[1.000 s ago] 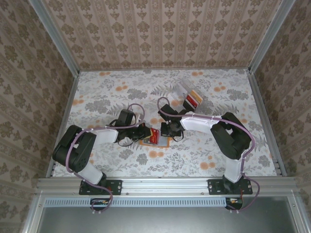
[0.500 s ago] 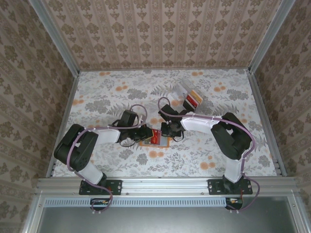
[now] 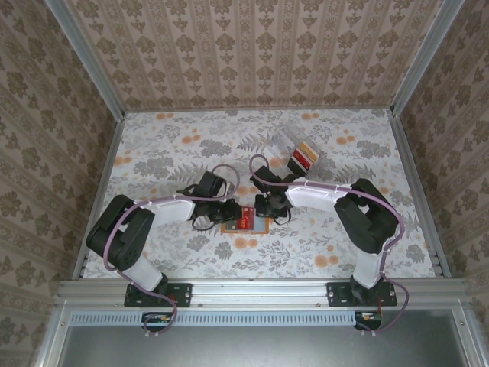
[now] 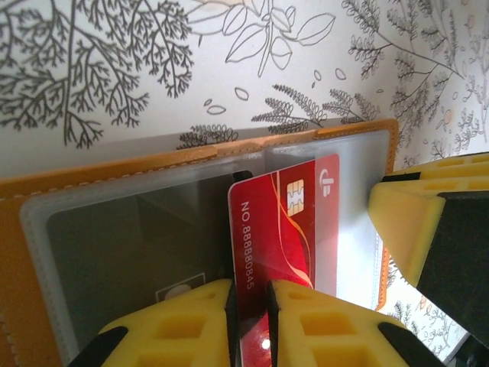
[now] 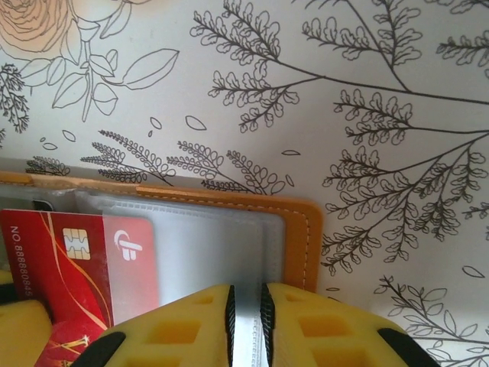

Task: Put the credit cards into the card holder
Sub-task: Insert the credit card into the card slot.

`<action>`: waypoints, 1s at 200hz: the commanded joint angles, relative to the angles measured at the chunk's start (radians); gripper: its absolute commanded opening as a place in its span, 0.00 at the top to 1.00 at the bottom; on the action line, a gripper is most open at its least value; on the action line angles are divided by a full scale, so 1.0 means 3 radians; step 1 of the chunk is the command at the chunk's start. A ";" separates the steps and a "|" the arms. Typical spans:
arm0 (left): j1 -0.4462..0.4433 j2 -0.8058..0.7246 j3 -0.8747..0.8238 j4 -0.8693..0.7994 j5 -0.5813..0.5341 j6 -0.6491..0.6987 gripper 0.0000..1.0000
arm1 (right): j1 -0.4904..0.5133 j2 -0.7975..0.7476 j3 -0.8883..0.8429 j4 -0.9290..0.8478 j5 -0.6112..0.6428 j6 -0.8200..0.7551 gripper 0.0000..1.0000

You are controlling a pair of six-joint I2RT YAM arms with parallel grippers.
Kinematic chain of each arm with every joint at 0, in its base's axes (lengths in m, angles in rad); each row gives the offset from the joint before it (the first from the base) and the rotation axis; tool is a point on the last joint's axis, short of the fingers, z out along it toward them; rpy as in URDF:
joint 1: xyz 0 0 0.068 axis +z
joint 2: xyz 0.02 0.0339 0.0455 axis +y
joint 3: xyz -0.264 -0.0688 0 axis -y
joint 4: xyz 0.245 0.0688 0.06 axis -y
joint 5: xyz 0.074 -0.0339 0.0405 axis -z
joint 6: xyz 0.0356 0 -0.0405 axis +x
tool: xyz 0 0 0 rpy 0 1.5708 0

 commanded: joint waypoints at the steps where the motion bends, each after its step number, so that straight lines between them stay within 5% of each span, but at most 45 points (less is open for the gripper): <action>1: -0.0046 0.0041 0.0091 -0.0223 -0.0112 0.0131 0.85 | -0.0011 -0.0104 -0.0115 -0.0112 0.0031 -0.0009 0.78; 76: -0.0072 0.0079 0.0157 -0.0274 -0.0132 0.0151 0.88 | -0.0058 -0.0278 -0.0128 -0.0430 0.0292 0.0047 0.76; 200: -0.0230 0.0201 0.0275 -0.0184 -0.0001 -0.0013 0.87 | -0.0036 -0.0090 -0.0337 0.0065 -0.0152 0.0168 0.86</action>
